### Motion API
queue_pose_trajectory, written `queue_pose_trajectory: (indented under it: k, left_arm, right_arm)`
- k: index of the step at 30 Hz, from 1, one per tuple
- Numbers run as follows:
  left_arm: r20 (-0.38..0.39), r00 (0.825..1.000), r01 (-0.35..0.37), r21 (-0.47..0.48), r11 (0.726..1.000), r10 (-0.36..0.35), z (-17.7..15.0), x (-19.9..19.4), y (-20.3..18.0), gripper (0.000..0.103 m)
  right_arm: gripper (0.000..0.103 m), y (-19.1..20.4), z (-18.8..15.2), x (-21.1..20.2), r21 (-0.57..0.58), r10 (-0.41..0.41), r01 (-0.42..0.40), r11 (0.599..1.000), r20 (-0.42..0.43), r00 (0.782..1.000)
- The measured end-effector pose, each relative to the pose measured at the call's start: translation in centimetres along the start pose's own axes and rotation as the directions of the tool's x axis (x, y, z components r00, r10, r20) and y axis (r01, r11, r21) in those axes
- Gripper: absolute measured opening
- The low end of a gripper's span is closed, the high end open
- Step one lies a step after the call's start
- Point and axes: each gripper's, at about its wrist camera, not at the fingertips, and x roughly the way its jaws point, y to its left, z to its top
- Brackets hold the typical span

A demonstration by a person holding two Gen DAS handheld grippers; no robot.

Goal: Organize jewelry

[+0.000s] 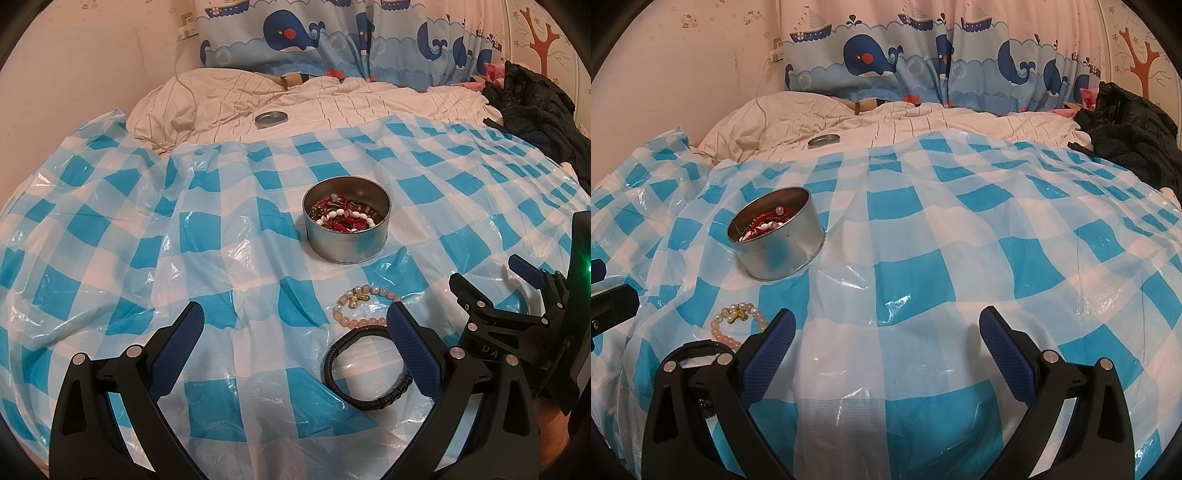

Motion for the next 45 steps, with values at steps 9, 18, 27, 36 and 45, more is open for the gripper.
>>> queue_pose_trajectory:
  k: [9,18,27,36,45]
  left_arm:
    - [-0.002,1.0,0.0,0.0,1.0,0.0,-0.1,0.1,0.06,0.095]
    - [-0.003,1.0,0.0,0.001,1.0,0.0,-0.08,0.14,0.02,0.095]
    - [-0.003,1.0,0.001,0.002,1.0,-0.001,-0.03,0.15,0.02,0.095]
    - [-0.005,1.0,0.0,0.002,1.0,0.0,0.02,0.17,-0.02,0.095]
    - [-0.006,1.0,0.001,0.003,1.0,-0.001,-0.01,0.25,-0.02,0.095]
  right_arm:
    - [0.095,-0.09,-0.05,-0.11,-0.001,0.0,0.0,1.0,-0.002,1.0]
    - [0.095,0.04,0.06,0.06,-0.002,-0.001,0.001,1.0,-0.002,1.0]
    - [0.095,0.03,0.07,0.05,-0.002,-0.001,0.001,1.0,-0.004,1.0]
    - [0.095,0.08,0.1,0.05,-0.003,-0.001,0.001,1.0,-0.004,1.0]
    - [0.095,0.18,0.12,0.03,-0.005,-0.002,0.002,1.0,-0.004,1.0]
